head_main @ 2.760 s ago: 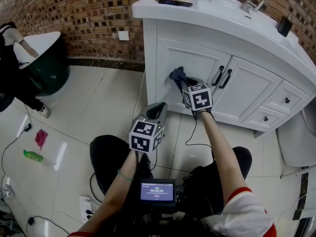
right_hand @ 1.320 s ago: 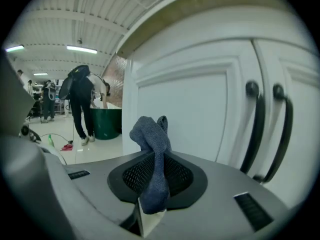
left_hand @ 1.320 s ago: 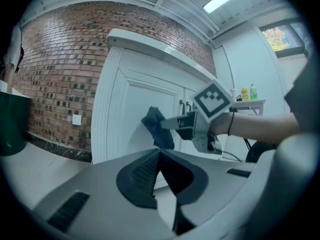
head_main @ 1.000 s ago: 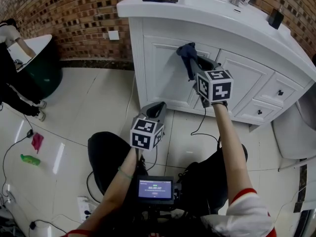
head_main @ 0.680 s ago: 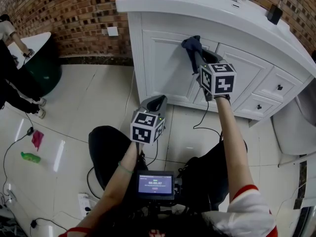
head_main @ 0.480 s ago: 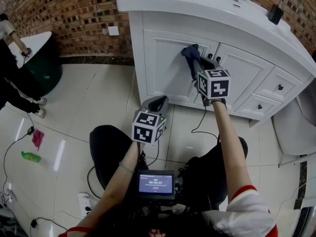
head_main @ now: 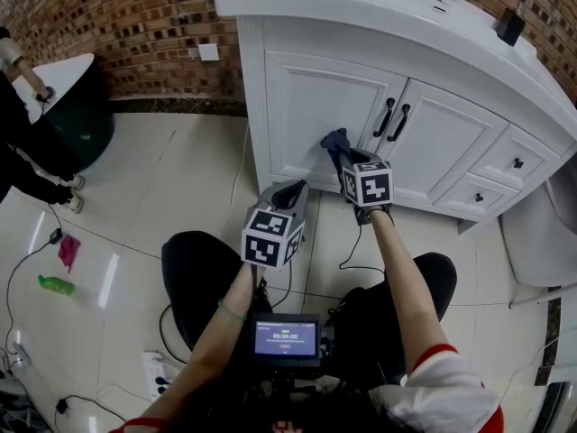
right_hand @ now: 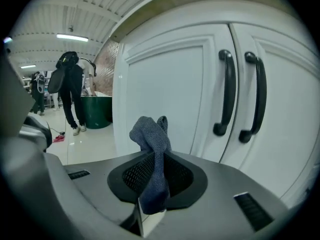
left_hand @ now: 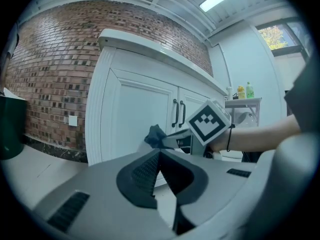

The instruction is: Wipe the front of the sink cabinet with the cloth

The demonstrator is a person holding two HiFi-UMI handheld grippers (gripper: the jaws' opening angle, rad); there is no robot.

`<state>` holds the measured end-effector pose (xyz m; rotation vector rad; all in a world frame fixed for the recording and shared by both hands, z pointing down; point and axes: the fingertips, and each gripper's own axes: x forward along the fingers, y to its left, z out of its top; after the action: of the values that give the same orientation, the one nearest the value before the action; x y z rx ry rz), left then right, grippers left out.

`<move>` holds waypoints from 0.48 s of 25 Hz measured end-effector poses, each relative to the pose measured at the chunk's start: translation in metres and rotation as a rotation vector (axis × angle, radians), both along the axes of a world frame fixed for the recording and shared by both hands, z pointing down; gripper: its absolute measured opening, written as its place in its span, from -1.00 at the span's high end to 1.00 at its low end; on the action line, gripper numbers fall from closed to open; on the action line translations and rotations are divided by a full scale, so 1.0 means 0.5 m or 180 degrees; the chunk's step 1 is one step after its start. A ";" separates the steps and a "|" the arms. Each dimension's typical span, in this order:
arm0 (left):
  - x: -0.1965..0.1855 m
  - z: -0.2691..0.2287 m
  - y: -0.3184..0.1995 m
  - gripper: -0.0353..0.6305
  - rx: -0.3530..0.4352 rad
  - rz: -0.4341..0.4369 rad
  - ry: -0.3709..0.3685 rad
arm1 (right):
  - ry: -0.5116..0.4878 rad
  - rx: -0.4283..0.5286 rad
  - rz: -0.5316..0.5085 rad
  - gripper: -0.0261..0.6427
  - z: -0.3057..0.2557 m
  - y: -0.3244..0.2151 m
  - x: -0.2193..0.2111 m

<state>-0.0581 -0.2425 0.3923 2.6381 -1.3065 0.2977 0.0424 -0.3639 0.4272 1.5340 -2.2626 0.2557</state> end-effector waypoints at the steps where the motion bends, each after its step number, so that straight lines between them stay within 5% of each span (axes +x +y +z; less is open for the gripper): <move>1: -0.001 0.003 -0.001 0.83 -0.0006 0.0003 0.0002 | -0.0019 -0.0064 0.0004 0.73 0.021 0.001 -0.003; 12: -0.020 0.047 -0.019 0.83 -0.0125 -0.0048 0.0063 | -0.0005 -0.0812 0.0167 0.73 0.263 0.005 -0.014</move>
<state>-0.0683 -0.2518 0.4157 2.5911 -1.3004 0.2913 0.0352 -0.3614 0.5587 1.4593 -2.0982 0.5384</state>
